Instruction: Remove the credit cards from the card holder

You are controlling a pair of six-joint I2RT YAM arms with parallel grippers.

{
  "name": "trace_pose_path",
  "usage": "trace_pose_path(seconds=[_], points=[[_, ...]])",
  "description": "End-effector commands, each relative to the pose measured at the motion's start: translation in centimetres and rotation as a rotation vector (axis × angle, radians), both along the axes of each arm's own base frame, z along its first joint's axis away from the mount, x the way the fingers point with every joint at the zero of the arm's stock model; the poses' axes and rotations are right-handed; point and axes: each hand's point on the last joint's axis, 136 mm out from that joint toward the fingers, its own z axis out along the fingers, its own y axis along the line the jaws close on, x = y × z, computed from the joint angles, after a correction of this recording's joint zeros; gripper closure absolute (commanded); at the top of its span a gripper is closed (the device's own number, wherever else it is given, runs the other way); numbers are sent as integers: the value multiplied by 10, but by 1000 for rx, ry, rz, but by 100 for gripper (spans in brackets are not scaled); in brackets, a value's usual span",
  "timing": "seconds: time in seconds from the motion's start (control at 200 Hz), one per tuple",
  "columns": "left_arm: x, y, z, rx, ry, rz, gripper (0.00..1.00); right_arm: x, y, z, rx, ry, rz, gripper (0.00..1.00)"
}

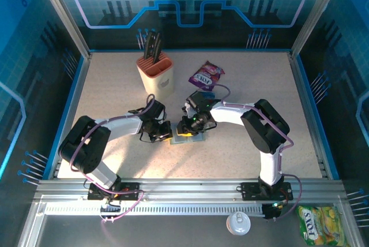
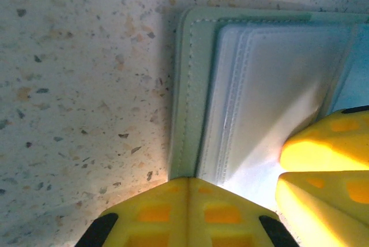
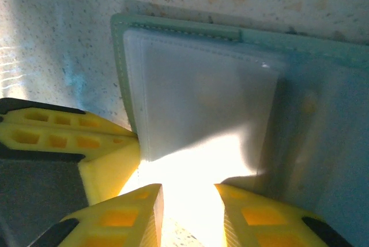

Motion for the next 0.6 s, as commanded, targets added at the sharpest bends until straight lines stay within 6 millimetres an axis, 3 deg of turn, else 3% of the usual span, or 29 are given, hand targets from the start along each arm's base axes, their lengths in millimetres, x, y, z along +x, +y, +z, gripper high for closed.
trace_pose_path(seconds=[0.0, 0.26, 0.595], points=[[-4, 15, -3, 66, 18, 4, 100, -2, -19, 1, -101, -21, 0, 70], [-3, 17, -5, 74, 21, 5, 100, 2, -30, 1, -118, -29, 0, 69], [4, 24, 6, 108, -3, -10, 100, 0, -14, -2, 57, 19, -56, 69]])
